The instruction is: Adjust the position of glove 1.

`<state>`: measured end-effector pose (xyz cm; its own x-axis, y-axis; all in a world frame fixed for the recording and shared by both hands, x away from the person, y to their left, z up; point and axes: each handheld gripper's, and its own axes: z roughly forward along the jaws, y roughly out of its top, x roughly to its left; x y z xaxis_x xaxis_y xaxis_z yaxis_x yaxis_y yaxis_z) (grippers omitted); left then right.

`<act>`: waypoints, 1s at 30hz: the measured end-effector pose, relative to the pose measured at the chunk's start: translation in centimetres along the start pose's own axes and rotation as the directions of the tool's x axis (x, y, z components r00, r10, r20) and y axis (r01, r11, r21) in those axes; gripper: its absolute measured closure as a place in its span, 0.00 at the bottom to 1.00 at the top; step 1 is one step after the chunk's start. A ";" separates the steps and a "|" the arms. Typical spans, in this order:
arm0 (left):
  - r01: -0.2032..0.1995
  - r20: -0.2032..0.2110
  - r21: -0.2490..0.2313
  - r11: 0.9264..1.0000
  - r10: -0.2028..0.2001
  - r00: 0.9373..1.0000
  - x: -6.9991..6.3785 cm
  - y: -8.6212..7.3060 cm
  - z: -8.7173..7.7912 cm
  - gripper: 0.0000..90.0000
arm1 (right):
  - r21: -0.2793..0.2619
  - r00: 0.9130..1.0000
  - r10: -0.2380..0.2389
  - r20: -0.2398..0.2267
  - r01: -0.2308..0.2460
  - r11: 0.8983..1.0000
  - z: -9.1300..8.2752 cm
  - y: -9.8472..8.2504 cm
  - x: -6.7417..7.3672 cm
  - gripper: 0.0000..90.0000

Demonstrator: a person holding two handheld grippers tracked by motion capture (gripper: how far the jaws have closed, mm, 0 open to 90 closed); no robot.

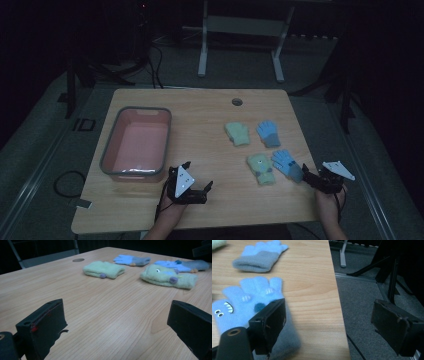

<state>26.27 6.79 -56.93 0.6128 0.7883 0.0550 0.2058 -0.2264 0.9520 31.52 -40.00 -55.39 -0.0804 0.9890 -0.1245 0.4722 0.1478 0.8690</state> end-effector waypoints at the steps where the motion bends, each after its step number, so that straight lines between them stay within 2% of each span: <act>1: 0.000 -0.001 0.001 1.000 0.000 1.000 0.0 0.0 0.0 0.02 | 0.001 1.000 0.001 0.000 -0.001 1.000 0.0 0.0 0.0 0.14; 5: 0.002 -0.001 -0.001 1.000 -0.002 1.000 0.0 0.0 0.0 0.02 | 0.007 1.000 0.005 -0.010 -0.005 1.000 0.0 0.0 -0.1 0.14; 8: 0.003 0.006 0.001 1.000 -0.003 1.000 0.0 0.0 0.0 0.02 | 0.025 0.999 0.012 -0.039 -0.011 1.000 -0.1 0.2 -0.2 0.13; 11: 0.004 0.007 0.001 1.000 -0.004 1.000 0.0 0.0 0.1 0.02 | 0.021 0.999 0.019 -0.041 -0.018 1.000 -0.2 0.3 -0.3 0.13; 16: 0.008 0.011 0.000 1.000 -0.008 1.000 0.1 0.0 0.0 0.02 | 0.051 0.998 0.021 -0.058 -0.018 0.999 -0.7 0.8 -0.6 0.14; 18: 0.006 0.010 0.000 1.000 -0.006 1.000 0.1 0.0 0.0 0.02 | 0.097 0.991 0.065 -0.116 -0.054 0.994 -1.1 1.7 -1.0 0.17; 20: 0.003 0.010 0.000 1.000 -0.003 1.000 0.1 0.0 0.0 0.02 | 0.086 0.993 0.053 -0.107 -0.044 0.995 -1.6 2.3 -1.0 0.20; 23: 0.000 0.008 -0.001 1.000 0.000 1.000 0.0 0.0 0.0 0.02 | 0.094 0.991 0.048 -0.126 -0.036 0.995 -1.8 2.9 -0.8 0.20; 24: 0.000 0.008 -0.002 1.000 0.000 1.000 0.0 0.0 0.0 0.02 | 0.094 0.991 0.048 -0.126 -0.036 0.995 -1.8 2.9 -0.8 0.18; 25: 0.001 0.006 -0.003 1.000 -0.001 1.000 0.0 0.0 0.0 0.02 | 0.099 0.992 0.049 -0.120 -0.037 0.994 -1.8 3.8 -0.4 0.14; 27: -0.002 0.006 -0.002 1.000 0.002 1.000 0.0 0.0 0.0 0.02 | 0.096 0.992 0.049 -0.117 -0.038 0.995 -1.8 4.0 -0.3 0.14; 30: 0.000 0.008 -0.001 1.000 0.000 1.000 0.0 0.0 0.0 0.02 | 0.061 0.988 0.035 -0.152 -0.026 0.998 -2.1 5.4 0.6 0.12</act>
<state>26.31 6.79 -56.94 0.6190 0.7837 0.0524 0.2054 -0.2259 0.9523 32.19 -38.67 -49.74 -0.1963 0.9803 -0.0200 0.5272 0.1228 0.8408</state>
